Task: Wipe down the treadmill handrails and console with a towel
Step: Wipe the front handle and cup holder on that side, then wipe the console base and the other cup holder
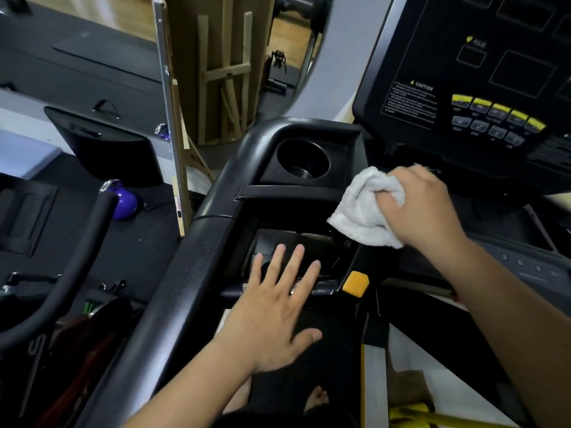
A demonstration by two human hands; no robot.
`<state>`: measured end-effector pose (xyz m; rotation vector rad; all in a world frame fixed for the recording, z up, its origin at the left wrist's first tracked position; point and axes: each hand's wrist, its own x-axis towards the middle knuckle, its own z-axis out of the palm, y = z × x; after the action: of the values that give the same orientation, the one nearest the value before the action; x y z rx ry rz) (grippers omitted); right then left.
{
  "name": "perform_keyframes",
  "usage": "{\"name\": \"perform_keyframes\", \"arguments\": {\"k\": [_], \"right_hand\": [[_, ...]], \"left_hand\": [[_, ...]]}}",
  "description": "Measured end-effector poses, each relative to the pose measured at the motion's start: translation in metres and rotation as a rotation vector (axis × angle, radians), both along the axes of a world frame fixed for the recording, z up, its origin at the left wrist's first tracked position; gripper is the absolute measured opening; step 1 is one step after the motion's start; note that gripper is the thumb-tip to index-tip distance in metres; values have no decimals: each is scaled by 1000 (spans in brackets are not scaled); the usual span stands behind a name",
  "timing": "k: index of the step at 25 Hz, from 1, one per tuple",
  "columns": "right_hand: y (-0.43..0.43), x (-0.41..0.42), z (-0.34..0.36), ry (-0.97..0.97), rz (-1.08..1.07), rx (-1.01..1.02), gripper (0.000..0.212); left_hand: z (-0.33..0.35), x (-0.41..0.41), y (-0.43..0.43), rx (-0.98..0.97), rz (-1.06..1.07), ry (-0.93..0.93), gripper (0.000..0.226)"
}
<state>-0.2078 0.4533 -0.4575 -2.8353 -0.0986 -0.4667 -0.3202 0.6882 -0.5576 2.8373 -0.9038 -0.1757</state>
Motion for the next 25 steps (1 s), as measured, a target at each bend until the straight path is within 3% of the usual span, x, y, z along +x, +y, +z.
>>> {"name": "perform_keyframes", "arguments": {"k": [2,6,12,16,18,20,23,25], "right_hand": [[9,-7,-13,1,-17,69,16],[-14,-45,-19,33,248,78,22],[-92,-71,-19,39,248,135,25],[-105,-71,-15,76,320,362,41],[-114,-64,1,-36,321,522,50],[-124,-55,9,-166,329,555,51],[-120,-41,3,261,395,336,66],[-111,-41,-6,382,365,180,64]], "left_hand": [[1,-2,-13,-22,11,-13,86],[18,1,-53,-150,20,-6,82],[43,9,-110,-185,69,-36,77],[43,13,-121,-229,204,-24,77],[44,16,-126,-249,263,-35,83],[48,18,-137,-239,291,-60,86],[48,17,-159,-172,247,-113,85],[49,16,-163,-171,239,-125,83]]}}
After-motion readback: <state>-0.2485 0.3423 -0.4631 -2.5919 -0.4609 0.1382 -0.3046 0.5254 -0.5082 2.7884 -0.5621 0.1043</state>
